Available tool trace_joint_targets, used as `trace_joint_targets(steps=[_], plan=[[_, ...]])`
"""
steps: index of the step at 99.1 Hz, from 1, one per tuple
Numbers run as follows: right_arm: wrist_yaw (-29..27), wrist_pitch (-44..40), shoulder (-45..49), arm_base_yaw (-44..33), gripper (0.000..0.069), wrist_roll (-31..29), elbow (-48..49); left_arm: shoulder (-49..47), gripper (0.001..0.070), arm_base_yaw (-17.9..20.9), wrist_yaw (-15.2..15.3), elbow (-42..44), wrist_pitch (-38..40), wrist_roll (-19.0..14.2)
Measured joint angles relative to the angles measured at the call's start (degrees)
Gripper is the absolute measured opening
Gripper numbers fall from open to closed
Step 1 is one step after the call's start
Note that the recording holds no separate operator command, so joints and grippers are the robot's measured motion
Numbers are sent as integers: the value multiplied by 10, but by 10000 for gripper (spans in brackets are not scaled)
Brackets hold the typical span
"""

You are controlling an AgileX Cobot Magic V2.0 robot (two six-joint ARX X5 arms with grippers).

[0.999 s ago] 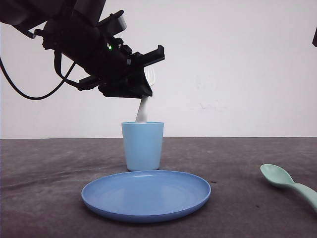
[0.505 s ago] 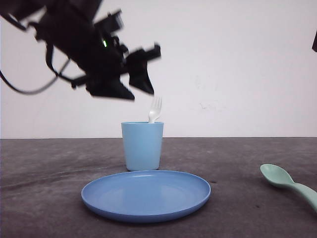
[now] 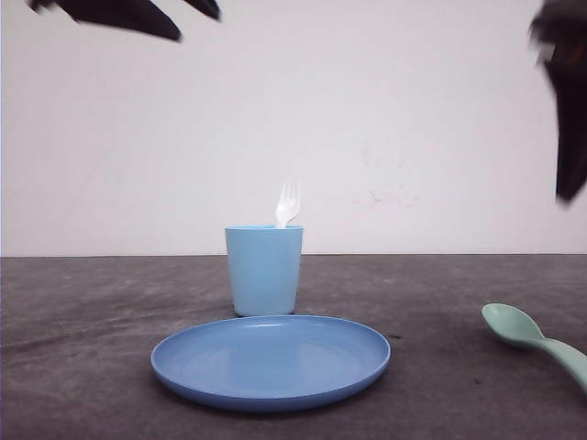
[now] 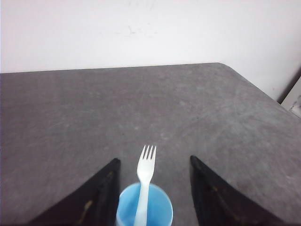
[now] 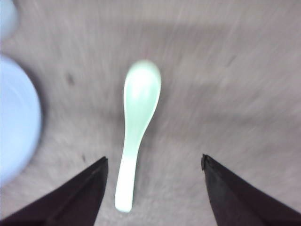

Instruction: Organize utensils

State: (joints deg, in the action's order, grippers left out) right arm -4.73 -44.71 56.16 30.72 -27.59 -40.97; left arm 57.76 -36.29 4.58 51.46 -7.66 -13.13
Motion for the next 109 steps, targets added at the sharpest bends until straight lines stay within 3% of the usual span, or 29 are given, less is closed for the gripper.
trace_joint_targets(steps=[22, 63, 109], plan=[[-56, 62, 60, 58, 398, -55, 37, -89, 275, 0, 0, 0, -108, 0], [-60, 124, 166, 75, 393, -74, 36, -153, 275, 0, 0, 0, -190, 0], [-60, 154, 206, 75, 112, -74, 36, -165, 275, 0, 0, 0, -214, 0]])
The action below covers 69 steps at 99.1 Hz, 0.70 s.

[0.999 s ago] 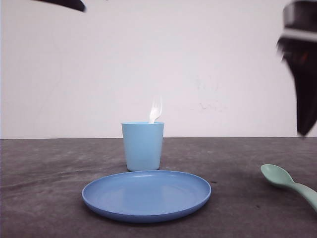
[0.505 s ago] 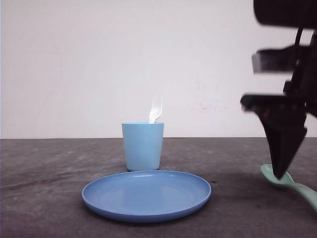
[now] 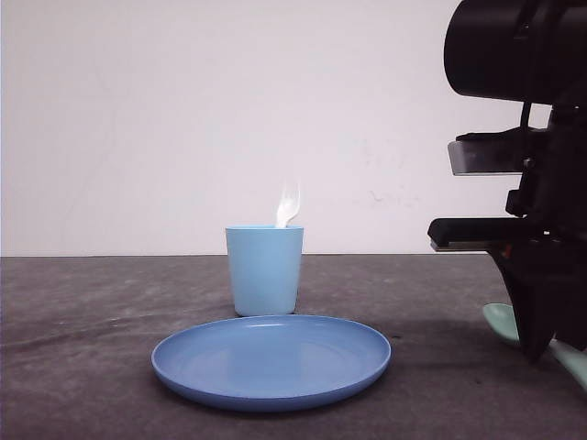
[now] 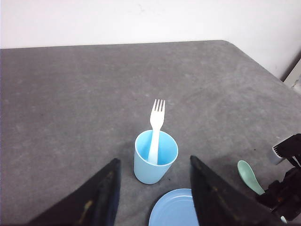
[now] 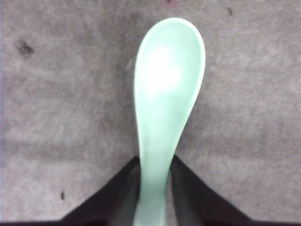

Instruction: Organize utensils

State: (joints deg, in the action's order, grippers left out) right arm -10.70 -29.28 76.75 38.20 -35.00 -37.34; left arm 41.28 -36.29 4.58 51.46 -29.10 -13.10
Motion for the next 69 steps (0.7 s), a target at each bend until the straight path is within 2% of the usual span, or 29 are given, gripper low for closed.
trace_joint_targets(steps=[10, 34, 56, 69], plan=[[-1, 3, 0, 0, 87, 0, 0, 0, 275, 0, 0, 0, -3, 0], [-10, -10, 0, 0, 85, 1, -11, 0, 275, 0, 0, 0, -6, 0], [-30, -20, -19, 13, 85, 34, -99, 0, 275, 0, 0, 0, -8, 0], [-44, 35, -35, 35, 84, 68, -172, 0, 275, 0, 0, 0, -14, 0]])
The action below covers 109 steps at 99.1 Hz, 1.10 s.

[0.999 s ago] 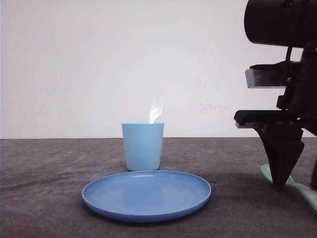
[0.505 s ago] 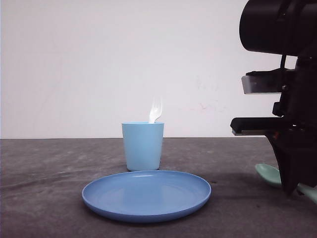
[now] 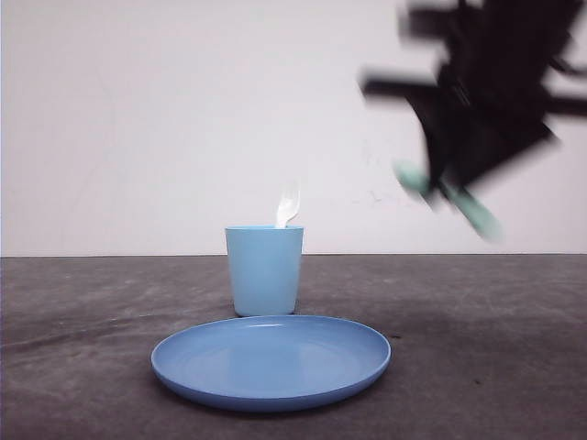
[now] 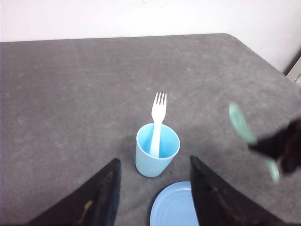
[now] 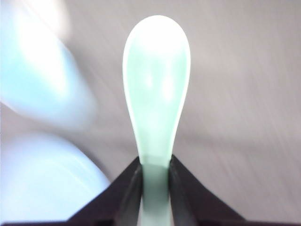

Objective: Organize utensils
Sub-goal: 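Carry the green spoon with the right gripper and drop it into the cup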

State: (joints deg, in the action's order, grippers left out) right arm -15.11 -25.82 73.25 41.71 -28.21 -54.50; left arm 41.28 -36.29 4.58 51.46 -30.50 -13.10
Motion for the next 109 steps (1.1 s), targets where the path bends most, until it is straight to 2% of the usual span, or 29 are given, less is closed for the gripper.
trace_joint_targets(steps=[22, 31, 44, 63, 90, 97, 109], plan=[[2, 189, 9, 41, 84, 52, -32, 0, 275, 0, 0, 0, -7, 0], [12, 269, 36, 48, 84, 72, -32, 0, 275, 0, 0, 0, -7, 0], [36, 339, 92, 48, 84, 97, -32, 0, 275, 0, 0, 0, -11, 0], [36, 413, 187, 47, 84, 138, -32, 0, 275, 0, 0, 0, -21, -4], [46, 455, 246, 47, 85, 153, -32, 0, 275, 0, 0, 0, -23, -17], [46, 455, 250, 44, 116, 161, -32, 0, 275, 0, 0, 0, -23, -17], [46, 462, 250, 42, 258, 174, -32, 0, 275, 0, 0, 0, -23, -20]])
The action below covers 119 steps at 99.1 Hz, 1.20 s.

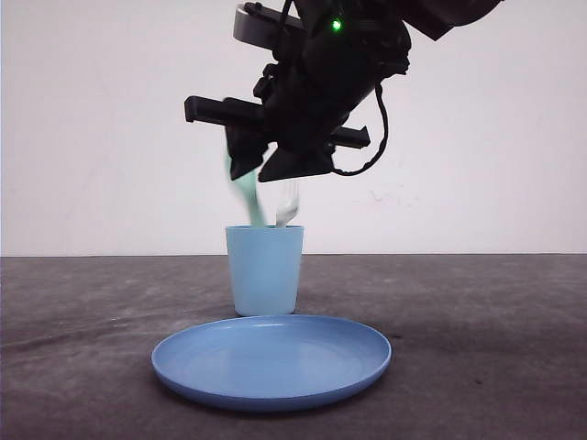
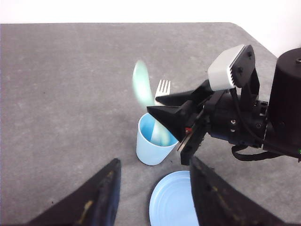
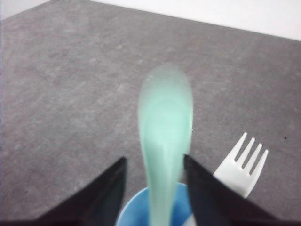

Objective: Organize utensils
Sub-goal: 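Carry the green spoon with the right gripper and drop it into the cup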

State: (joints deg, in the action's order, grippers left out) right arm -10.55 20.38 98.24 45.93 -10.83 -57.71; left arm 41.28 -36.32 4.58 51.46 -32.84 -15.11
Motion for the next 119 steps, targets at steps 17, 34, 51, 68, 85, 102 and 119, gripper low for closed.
trace_joint_targets(steps=[17, 34, 51, 68, 85, 102, 119], plan=[[0, -9, -2, -2, 312, 4, 0, 0, 275, 0, 0, 0, -4, -2], [0, -70, -49, 6, 314, 5, -1, 0, 275, 0, 0, 0, -12, -2], [0, -177, -143, 35, 314, 5, -7, 0, 275, 0, 0, 0, -13, -2], [0, -325, -217, 54, 315, -23, -7, 0, 275, 0, 0, 0, -13, -2], [0, -437, -220, 52, 507, -75, -7, 0, 275, 0, 0, 0, -13, -2], [3, -467, -199, 50, 681, -108, -7, 0, 275, 0, 0, 0, -13, -2], [6, -455, -153, 49, 681, -126, -7, 0, 274, 0, 0, 0, -13, -2]])
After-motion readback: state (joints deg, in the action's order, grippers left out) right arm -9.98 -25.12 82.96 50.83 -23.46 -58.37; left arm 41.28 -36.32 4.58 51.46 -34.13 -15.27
